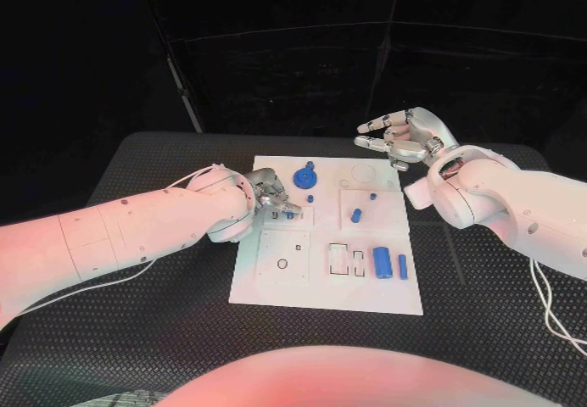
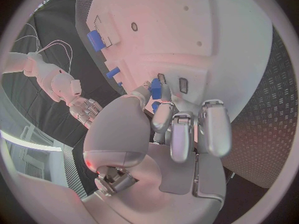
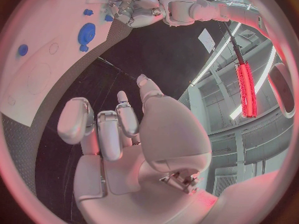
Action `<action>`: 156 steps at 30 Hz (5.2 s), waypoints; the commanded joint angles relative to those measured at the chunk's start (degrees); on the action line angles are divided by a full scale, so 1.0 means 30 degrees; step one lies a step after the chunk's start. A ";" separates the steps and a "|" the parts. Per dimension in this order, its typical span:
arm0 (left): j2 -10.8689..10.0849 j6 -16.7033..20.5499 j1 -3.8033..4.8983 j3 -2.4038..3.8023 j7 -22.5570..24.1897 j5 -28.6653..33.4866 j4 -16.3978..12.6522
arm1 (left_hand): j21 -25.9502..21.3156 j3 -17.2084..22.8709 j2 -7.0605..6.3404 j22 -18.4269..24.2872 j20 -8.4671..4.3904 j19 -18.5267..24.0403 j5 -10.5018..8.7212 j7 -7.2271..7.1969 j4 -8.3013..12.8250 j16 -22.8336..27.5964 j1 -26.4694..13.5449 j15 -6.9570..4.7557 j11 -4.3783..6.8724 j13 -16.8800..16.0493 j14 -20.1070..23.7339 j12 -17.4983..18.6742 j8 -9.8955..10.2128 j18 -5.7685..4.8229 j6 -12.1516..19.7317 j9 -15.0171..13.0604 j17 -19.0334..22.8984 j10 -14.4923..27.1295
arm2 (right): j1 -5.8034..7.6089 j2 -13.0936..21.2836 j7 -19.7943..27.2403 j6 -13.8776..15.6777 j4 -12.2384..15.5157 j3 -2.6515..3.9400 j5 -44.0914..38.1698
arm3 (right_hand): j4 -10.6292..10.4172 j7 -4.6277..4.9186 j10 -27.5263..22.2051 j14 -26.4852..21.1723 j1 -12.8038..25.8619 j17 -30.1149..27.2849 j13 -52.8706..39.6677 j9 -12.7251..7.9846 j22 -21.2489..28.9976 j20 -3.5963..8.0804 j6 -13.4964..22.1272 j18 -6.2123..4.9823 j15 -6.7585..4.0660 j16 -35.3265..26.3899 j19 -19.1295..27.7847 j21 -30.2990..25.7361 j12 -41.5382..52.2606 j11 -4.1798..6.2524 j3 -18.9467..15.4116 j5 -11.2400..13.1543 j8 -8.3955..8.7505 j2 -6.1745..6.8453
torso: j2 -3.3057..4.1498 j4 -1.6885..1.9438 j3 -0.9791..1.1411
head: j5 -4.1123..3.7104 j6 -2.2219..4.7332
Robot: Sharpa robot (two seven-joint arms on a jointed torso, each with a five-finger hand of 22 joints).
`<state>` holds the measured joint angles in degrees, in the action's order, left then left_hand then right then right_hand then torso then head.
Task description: Assemble the parts on the task board
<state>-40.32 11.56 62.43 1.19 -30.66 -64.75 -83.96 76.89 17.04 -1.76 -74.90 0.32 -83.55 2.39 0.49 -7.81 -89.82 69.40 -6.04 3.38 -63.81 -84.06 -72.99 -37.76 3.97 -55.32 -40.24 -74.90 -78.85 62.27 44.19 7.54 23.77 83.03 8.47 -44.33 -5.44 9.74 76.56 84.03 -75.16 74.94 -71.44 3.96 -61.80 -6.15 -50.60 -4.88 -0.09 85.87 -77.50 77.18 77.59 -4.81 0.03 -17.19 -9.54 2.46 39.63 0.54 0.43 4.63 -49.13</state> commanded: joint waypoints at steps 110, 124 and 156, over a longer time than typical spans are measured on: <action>0.0307 -0.1808 -0.0149 0.0007 -0.0187 -0.1749 0.0591 | 0.0107 -0.2221 -0.0360 -0.2532 -0.0058 -0.0208 0.0110 -0.0083 -0.1272 -0.0059 -0.2748 -0.0074 0.0025 0.0021 -0.1981 -0.0118 -0.0845 -0.0310 -0.0167 -0.0441 -0.5032 -0.0157 | 0.0020 -0.0051 0.0176 -0.0040 -0.0053 0.0010 -0.0019 | -0.0041 -0.0065 -0.0150 0.1248 0.0164 0.1585 0.0077 -0.0011 0.0102 0.0024 0.0152 -0.0174 0.0052 -0.0136 0.0154 -0.0126 0.0010 0.0078 -0.0180 -0.0009 -0.0113 0.0033 | 0.0015 -0.0002 -0.0006 | 0.0048 -0.0197; 0.0364 -0.1578 -0.0149 0.0009 -0.0170 -0.1748 0.0558 | 0.0111 -0.2418 -0.0344 -0.2547 -0.0062 -0.0217 0.0109 -0.0098 -0.1434 -0.0059 -0.2956 -0.0084 0.0036 -0.0010 -0.1981 -0.0147 -0.0880 -0.0311 -0.0164 -0.0452 -0.5032 -0.0175 | 0.0020 -0.0087 0.0185 -0.0066 -0.0080 0.0010 -0.0019 | -0.0059 -0.0061 -0.0153 0.1247 0.0190 0.1583 0.0079 -0.0012 0.0098 0.0023 0.0160 -0.0173 0.0053 -0.0138 0.0152 -0.0125 0.0011 0.0075 -0.0203 0.0014 -0.0116 0.0036 | -0.0001 0.0007 -0.0010 | 0.0024 -0.0187; 0.0280 -0.1617 -0.0144 0.0194 -0.0167 -0.1750 0.0322 | 0.0218 -0.2783 -0.0252 -0.2636 -0.0084 -0.0284 0.0110 -0.0153 -0.1794 -0.0059 -0.3314 -0.0118 0.0079 -0.0145 -0.1981 -0.0254 -0.1004 -0.0336 -0.0219 -0.0498 -0.5032 -0.0252 | 0.0016 -0.0065 0.0185 -0.0097 -0.0083 0.0010 -0.0019 | -0.0120 -0.0055 -0.0150 0.1248 0.0267 0.1588 0.0071 -0.0014 0.0125 0.0021 0.0178 -0.0177 0.0058 -0.0140 0.0164 -0.0142 0.0021 0.0068 -0.0260 0.0048 -0.0125 0.0015 | -0.0007 -0.0002 0.0002 | 0.0037 -0.0090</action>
<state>-39.45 7.12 61.91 1.70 -30.93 -69.95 -82.92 77.29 8.94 -2.46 -74.90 0.14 -83.73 2.48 0.20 -13.20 -89.82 60.05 -6.04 3.70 -64.18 -84.06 -73.46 -40.44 3.97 -55.61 -41.67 -74.90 -79.16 62.24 44.00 7.58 23.74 82.66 8.47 -44.33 -5.78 9.55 76.35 84.03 -75.00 74.92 -71.30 3.96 -61.47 -6.15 -50.41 -4.87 -0.09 85.68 -77.50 76.94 77.59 -4.60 -0.31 -17.19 -9.54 2.63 39.60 0.53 0.45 4.77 -49.43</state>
